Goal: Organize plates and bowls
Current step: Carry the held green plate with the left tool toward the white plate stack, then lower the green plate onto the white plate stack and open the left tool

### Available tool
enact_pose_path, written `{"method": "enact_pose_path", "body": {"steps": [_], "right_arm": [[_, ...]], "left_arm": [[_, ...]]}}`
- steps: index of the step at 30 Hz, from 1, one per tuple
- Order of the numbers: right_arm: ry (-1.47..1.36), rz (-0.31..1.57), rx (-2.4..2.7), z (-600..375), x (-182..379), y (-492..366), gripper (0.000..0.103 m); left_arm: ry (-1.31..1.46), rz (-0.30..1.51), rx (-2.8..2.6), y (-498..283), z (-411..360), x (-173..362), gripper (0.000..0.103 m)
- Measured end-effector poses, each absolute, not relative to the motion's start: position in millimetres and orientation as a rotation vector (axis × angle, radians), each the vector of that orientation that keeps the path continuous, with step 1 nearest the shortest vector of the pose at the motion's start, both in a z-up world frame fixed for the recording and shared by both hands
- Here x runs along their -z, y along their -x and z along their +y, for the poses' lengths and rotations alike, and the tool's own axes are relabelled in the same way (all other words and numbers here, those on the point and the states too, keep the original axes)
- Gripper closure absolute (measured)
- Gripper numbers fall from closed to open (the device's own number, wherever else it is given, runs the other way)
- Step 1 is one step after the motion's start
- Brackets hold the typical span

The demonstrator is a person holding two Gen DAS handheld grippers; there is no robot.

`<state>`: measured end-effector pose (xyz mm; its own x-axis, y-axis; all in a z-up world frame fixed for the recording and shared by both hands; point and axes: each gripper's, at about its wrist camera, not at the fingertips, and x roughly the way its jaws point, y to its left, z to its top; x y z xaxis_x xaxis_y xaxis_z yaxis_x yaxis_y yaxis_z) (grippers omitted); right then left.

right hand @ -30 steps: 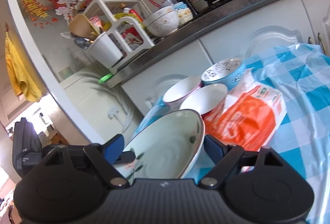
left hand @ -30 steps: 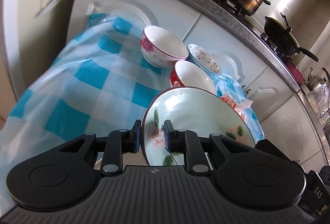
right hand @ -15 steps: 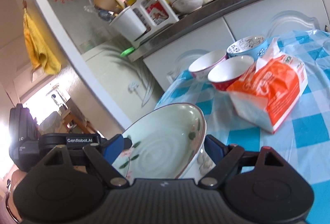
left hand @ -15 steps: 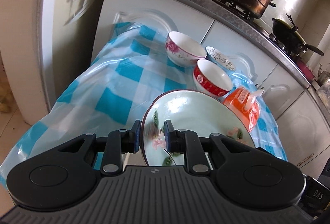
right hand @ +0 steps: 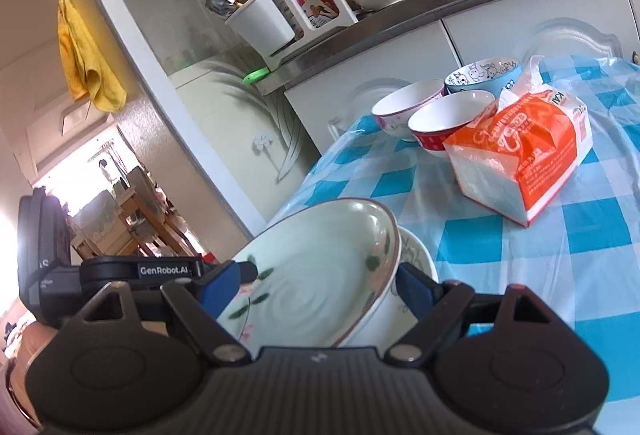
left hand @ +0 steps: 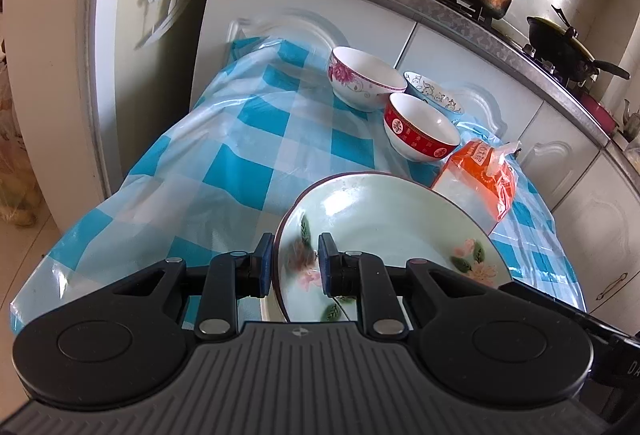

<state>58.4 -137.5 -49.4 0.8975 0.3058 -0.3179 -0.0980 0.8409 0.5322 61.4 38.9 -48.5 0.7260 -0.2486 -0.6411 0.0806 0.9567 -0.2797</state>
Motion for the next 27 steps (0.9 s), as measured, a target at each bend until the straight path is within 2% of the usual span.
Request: {"method": "enact_pose_path", "body": {"steps": [11,15,21,24,27], "right_arm": [[-0.495,0.436,-0.22,-132,58,-56,0.017],[-0.502,0.434,-0.193,-137,59,-53,0.017],[-0.46,0.35,-0.146,-145,46,-38,0.005],[-0.514,0.383,-0.135,-154,56,-42,0.005],[-0.655,0.435,-0.171,-166,73,-52,0.009]], "left_arm": [[0.197,0.714,0.179,-60,41,58,0.083],[0.194,0.682,0.192,-56,40,55,0.077],[0.207,0.644,0.186,-50,44,48,0.066],[0.229,0.666,0.173,-52,50,53,0.063],[0.252,0.701,0.174,-53,54,62,0.063]]}}
